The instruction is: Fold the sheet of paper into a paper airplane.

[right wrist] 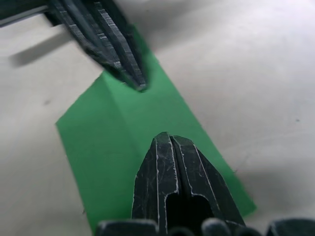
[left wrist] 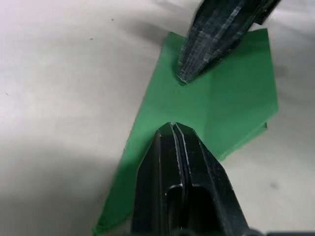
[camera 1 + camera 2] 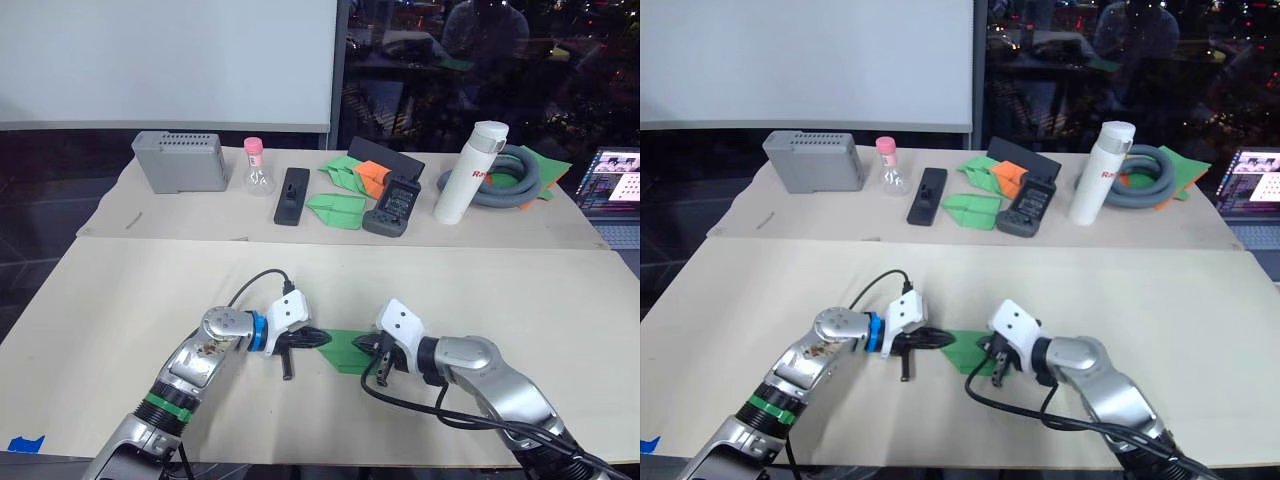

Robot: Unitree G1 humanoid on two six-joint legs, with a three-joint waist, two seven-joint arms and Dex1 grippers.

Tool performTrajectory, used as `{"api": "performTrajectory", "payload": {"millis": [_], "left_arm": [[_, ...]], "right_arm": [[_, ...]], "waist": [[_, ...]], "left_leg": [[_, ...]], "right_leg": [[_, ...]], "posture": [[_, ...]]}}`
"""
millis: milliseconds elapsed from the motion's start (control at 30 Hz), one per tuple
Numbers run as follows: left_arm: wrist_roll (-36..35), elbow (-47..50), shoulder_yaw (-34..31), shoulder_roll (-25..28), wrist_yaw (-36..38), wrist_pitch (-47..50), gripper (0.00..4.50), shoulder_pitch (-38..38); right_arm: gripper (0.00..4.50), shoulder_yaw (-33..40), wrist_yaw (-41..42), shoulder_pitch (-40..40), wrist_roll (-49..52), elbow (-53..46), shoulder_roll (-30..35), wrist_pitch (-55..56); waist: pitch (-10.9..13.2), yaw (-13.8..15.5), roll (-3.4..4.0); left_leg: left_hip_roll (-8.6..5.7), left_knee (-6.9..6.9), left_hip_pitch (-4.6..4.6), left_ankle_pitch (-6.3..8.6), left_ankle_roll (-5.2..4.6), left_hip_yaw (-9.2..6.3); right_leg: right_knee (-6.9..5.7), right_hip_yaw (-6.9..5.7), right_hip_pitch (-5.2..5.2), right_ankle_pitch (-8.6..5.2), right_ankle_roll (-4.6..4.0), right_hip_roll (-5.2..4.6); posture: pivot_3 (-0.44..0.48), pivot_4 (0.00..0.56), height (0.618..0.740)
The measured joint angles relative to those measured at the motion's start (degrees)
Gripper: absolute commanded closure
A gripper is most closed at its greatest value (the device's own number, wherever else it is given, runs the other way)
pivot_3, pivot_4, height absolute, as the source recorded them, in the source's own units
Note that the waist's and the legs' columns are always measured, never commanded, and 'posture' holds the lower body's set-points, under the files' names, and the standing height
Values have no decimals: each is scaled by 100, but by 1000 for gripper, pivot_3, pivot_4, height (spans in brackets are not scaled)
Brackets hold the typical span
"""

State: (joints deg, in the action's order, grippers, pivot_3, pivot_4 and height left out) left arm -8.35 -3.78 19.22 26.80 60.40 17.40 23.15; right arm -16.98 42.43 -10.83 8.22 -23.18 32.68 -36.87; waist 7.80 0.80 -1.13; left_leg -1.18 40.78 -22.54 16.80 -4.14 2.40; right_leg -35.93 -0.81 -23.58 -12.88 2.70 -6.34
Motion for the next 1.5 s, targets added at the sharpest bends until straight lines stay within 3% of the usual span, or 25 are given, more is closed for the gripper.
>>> {"api": "performTrajectory", "payload": {"millis": [400,567,867,967,1267,1500], "left_arm": [[14,-416,105,-80,37,-368,4500,153],[14,-564,101,-101,54,-501,4500,196],[33,-599,81,-135,-17,-662,4500,188],[115,-641,76,-186,-138,-765,4500,197],[183,-731,70,-208,-217,-898,4500,237],[185,-698,67,-218,-263,-896,4500,209]], "right_arm": [[554,970,1492,233,781,-227,1232,930],[554,781,1860,630,286,-25,1640,2066],[554,625,1521,486,-49,767,1073,2778],[1289,666,1653,264,201,941,985,2716],[4452,786,2117,-142,847,1504,974,1984],[4484,813,2105,-525,1163,1796,791,972]], "waist": [[1,28,1],[1,21,0],[1,15,1],[1,13,1],[1,3,1],[1,-7,2]], "left_leg": [[-1,-4,34,13,-17,-4],[-1,-4,35,13,-17,-3],[0,-4,35,13,-16,-3],[1,-4,35,13,-16,-4],[5,-10,33,15,-17,-6],[2,-19,31,16,-15,-9]], "right_leg": [[20,-2,45,-1,1,-17],[24,0,46,-1,1,-18],[23,4,44,-1,0,-20],[23,5,43,0,0,-21],[24,5,38,0,-1,-46],[24,2,33,0,-2,-102]], "posture": [[0,150,740],[0,150,740],[0,150,740],[0,150,740],[0,150,740],[0,150,740]]}}
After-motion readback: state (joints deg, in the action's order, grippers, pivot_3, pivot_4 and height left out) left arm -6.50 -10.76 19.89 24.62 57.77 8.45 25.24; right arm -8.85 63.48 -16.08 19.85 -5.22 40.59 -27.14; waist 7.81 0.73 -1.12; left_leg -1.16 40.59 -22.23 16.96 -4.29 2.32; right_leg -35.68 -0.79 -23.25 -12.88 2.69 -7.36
